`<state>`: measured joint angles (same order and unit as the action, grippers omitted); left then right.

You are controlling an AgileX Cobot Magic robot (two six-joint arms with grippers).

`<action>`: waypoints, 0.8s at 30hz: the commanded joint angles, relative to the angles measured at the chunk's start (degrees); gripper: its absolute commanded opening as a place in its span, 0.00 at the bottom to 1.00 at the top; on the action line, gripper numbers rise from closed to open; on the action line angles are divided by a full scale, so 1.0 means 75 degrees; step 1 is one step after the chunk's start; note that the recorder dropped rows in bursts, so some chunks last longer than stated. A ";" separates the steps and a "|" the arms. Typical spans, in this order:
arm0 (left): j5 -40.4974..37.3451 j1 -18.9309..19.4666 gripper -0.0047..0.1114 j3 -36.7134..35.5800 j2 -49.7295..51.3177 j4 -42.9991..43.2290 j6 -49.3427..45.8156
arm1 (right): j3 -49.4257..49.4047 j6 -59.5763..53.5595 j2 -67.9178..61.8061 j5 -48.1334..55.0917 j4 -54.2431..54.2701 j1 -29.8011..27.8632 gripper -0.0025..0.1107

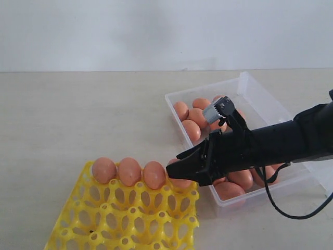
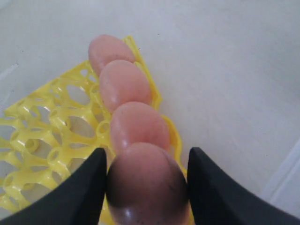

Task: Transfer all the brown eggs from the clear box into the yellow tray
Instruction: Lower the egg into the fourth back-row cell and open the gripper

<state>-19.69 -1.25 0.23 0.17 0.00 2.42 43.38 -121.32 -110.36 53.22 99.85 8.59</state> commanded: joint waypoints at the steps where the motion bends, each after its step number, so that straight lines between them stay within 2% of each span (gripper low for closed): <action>1: 0.0048 -0.0005 0.08 -0.0031 -0.0023 0.0000 -0.0032 | 0.0019 -0.0056 -0.0226 -0.0001 0.0013 -0.0005 0.04; 3: 0.0048 -0.0005 0.08 -0.0031 -0.0023 0.0000 -0.0032 | 0.0019 -0.0056 -0.0226 -0.0031 0.0013 -0.0005 0.10; 8: 0.0048 -0.0005 0.08 -0.0031 -0.0023 0.0000 -0.0032 | 0.0019 -0.0056 -0.0226 -0.0017 0.0013 -0.0005 0.36; 10: 0.0048 -0.0005 0.08 -0.0031 -0.0023 0.0000 -0.0032 | 0.0019 -0.0056 -0.0226 -0.0017 0.0013 -0.0005 0.41; 24: 0.0048 -0.0005 0.08 -0.0031 -0.0023 0.0000 -0.0032 | 0.0019 -0.0044 -0.0189 0.0248 0.0013 -0.0005 0.43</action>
<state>-19.69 -1.25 0.23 0.17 0.00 2.42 43.51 -121.43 -111.39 55.11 100.60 8.59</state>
